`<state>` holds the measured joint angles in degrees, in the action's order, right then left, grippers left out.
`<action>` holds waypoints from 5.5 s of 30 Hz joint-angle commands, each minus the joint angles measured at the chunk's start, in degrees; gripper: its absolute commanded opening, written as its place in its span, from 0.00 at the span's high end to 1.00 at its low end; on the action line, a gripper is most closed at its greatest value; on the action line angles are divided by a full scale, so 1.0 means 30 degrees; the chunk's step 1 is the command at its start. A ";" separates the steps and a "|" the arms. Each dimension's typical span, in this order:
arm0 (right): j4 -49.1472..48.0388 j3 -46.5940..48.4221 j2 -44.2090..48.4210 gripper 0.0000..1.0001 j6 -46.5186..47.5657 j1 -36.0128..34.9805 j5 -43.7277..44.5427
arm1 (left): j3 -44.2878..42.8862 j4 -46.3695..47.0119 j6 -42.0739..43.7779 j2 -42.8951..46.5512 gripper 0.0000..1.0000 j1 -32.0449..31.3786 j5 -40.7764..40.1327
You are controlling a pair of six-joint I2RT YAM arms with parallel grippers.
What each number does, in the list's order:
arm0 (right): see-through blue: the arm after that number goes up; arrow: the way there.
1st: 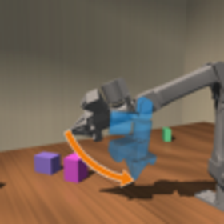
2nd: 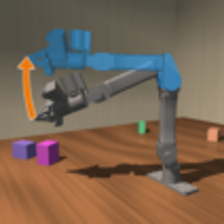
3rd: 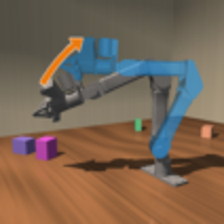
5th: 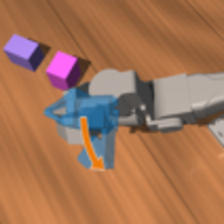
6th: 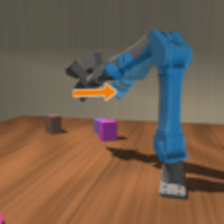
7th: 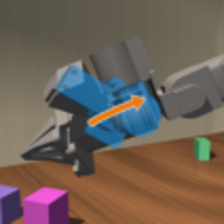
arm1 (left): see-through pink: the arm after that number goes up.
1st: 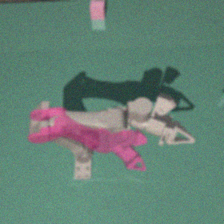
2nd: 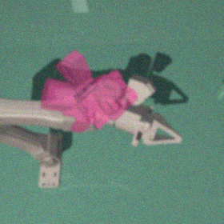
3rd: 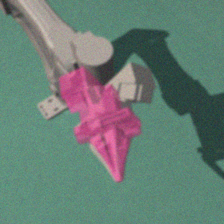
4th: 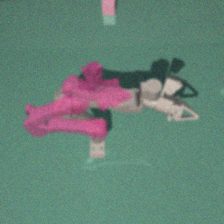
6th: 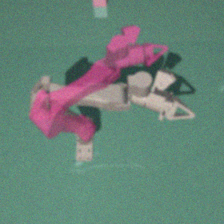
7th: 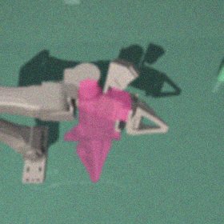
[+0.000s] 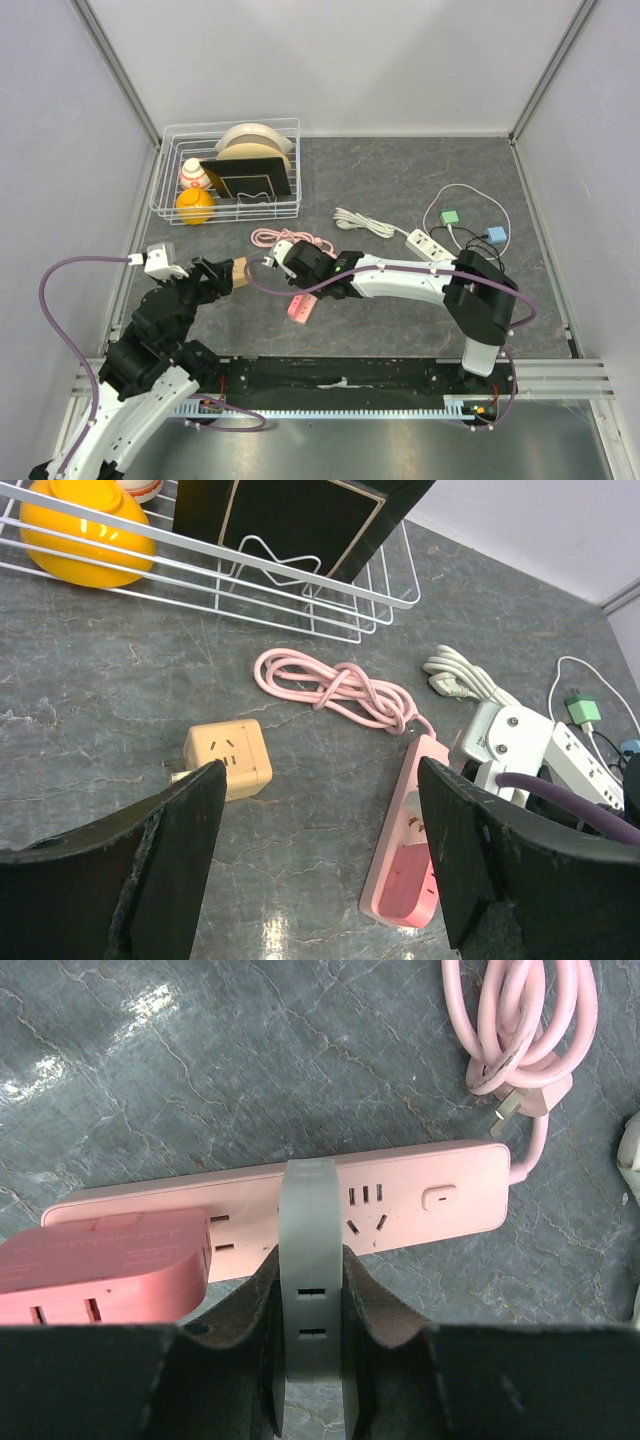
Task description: Insert the plug
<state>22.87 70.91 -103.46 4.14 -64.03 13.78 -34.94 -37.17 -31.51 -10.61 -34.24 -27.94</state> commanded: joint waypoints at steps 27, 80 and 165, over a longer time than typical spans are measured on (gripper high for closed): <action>0.0637 -0.0288 -0.1725 1.00 -0.1028 -0.0162 -0.3102 | -0.0131 0.0905 -0.0279 -0.0301 0.16 -0.0013 0.0145; -0.1207 -0.1751 0.7090 0.02 -0.2083 0.4407 -0.1137 | -0.0102 0.1344 0.0072 -0.1032 0.14 -0.0013 0.1255; -0.4811 -0.2133 -0.1431 0.23 -0.1967 2.1255 -0.3189 | -0.0073 0.2282 0.0776 -0.3114 0.13 0.0016 0.4920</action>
<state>12.16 64.23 -106.32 -4.01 -0.47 4.56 -34.92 -32.53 -30.98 -19.88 -34.24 -14.24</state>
